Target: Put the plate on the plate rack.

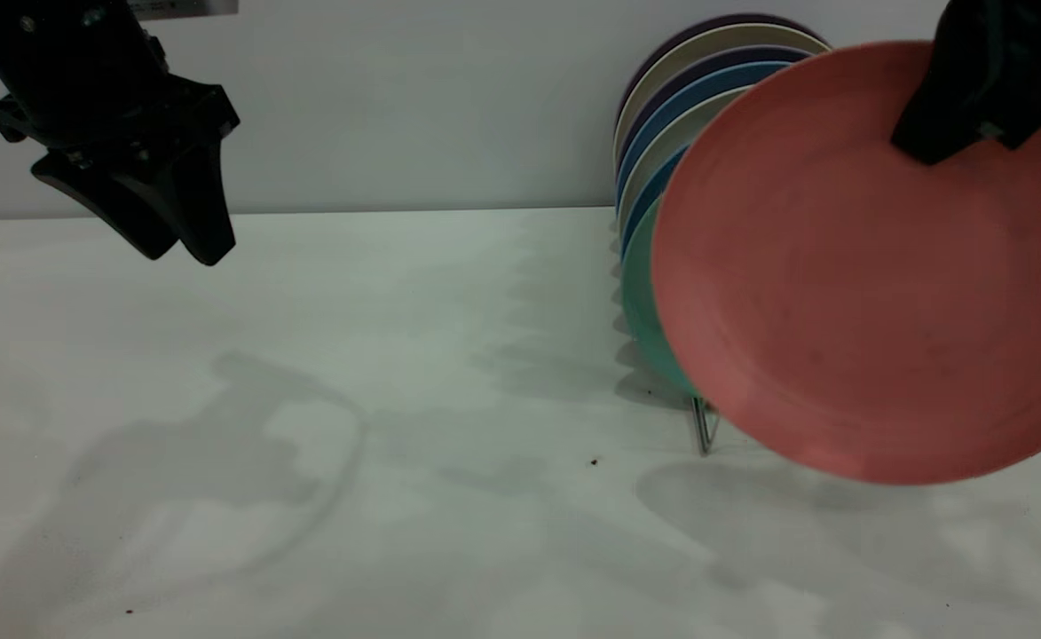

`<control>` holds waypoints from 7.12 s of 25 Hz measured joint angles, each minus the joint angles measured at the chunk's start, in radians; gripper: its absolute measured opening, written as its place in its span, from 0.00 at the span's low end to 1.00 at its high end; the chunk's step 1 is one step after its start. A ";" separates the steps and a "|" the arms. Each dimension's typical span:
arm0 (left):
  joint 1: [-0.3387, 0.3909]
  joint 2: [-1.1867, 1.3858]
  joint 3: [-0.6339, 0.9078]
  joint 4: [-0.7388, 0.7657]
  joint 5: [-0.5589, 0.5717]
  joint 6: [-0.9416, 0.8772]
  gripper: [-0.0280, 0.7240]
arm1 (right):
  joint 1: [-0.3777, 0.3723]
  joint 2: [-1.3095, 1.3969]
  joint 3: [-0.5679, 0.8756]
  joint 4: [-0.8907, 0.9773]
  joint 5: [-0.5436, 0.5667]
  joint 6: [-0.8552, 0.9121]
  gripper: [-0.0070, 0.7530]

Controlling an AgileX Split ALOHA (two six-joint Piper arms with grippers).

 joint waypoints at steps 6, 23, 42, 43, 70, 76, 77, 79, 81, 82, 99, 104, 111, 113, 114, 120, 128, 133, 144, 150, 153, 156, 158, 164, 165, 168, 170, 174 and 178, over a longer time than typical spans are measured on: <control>0.000 0.000 0.000 0.000 -0.016 0.000 0.62 | 0.120 -0.006 0.000 -0.256 -0.003 0.004 0.12; 0.000 0.000 0.000 0.000 -0.022 0.000 0.62 | 0.146 0.016 0.000 -0.531 -0.200 0.103 0.12; 0.000 0.000 0.000 0.000 -0.020 0.003 0.62 | 0.146 0.119 0.000 -0.568 -0.268 0.126 0.12; 0.000 0.000 0.000 0.000 -0.019 0.003 0.62 | 0.146 0.127 0.000 -0.569 -0.270 0.127 0.12; 0.000 0.000 0.000 -0.001 -0.009 0.006 0.62 | 0.146 0.311 -0.001 -0.581 -0.326 0.198 0.24; 0.000 0.000 0.000 -0.001 -0.009 0.006 0.62 | 0.146 0.307 -0.001 -0.575 -0.313 0.219 0.49; 0.000 0.000 0.000 -0.001 -0.009 0.006 0.62 | 0.146 0.301 -0.001 -0.574 -0.310 0.226 0.52; 0.000 0.000 0.000 -0.001 -0.009 0.006 0.62 | 0.146 0.281 -0.001 -0.573 -0.310 0.240 0.55; 0.000 0.000 0.000 -0.001 -0.009 0.006 0.62 | 0.146 0.248 -0.001 -0.570 -0.308 0.251 0.56; 0.000 0.000 0.000 -0.001 -0.009 0.006 0.62 | 0.146 0.232 -0.001 -0.570 -0.306 0.258 0.56; 0.008 -0.167 0.000 0.166 0.034 -0.066 0.62 | 0.146 -0.074 -0.001 -0.480 -0.087 0.616 0.56; 0.008 -0.300 0.000 0.167 0.089 -0.067 0.62 | 0.146 -0.176 -0.001 -0.476 0.000 0.714 0.56; 0.008 -0.510 0.012 0.169 0.177 -0.068 0.62 | 0.146 -0.374 0.000 -0.371 0.091 0.732 0.56; 0.008 -0.590 0.033 0.169 0.188 -0.068 0.62 | 0.146 -0.443 0.000 -0.332 0.121 0.732 0.56; 0.008 -0.630 0.048 0.169 0.192 -0.068 0.62 | 0.146 -0.468 0.000 -0.312 0.138 0.732 0.56; 0.008 -0.879 0.177 0.169 0.211 -0.072 0.62 | 0.146 -0.631 0.000 -0.187 0.270 0.732 0.56; 0.008 -1.245 0.418 0.169 0.272 -0.072 0.62 | 0.146 -0.836 0.048 -0.071 0.418 0.698 0.56; 0.008 -1.450 0.566 0.169 0.322 -0.068 0.62 | 0.146 -0.953 0.111 -0.053 0.487 0.682 0.56; 0.008 -1.729 0.816 0.149 0.325 -0.072 0.62 | 0.146 -1.242 0.388 -0.043 0.554 0.682 0.56; 0.008 -1.796 0.855 0.149 0.316 -0.089 0.62 | 0.146 -1.397 0.498 -0.092 0.584 0.682 0.56; 0.008 -1.800 0.855 0.149 0.314 -0.091 0.62 | 0.146 -1.467 0.511 -0.117 0.587 0.694 0.56; 0.008 -1.800 0.855 0.149 0.314 -0.094 0.62 | 0.146 -1.486 0.514 -0.114 0.587 0.732 0.56; 0.008 -1.800 0.855 0.144 0.314 -0.098 0.62 | 0.146 -1.486 0.517 -0.113 0.584 0.746 0.56; 0.008 -1.800 0.855 0.128 0.314 -0.103 0.62 | 0.146 -1.486 0.518 -0.115 0.580 0.755 0.56; 0.008 -1.800 0.855 0.127 0.314 -0.104 0.62 | 0.146 -1.486 0.518 -0.115 0.580 0.755 0.56; 0.008 -1.800 0.855 0.127 0.314 -0.104 0.62 | 0.146 -1.486 0.518 -0.115 0.580 0.755 0.56; 0.008 -1.800 0.855 0.127 0.314 -0.104 0.62 | 0.146 -1.486 0.518 -0.115 0.580 0.755 0.56; 0.008 -1.800 0.855 0.127 0.314 -0.104 0.62 | 0.146 -1.486 0.518 -0.115 0.580 0.755 0.56; 0.062 -1.819 0.855 0.126 0.314 -0.104 0.62 | 0.106 -1.486 0.518 -0.114 0.579 0.755 0.56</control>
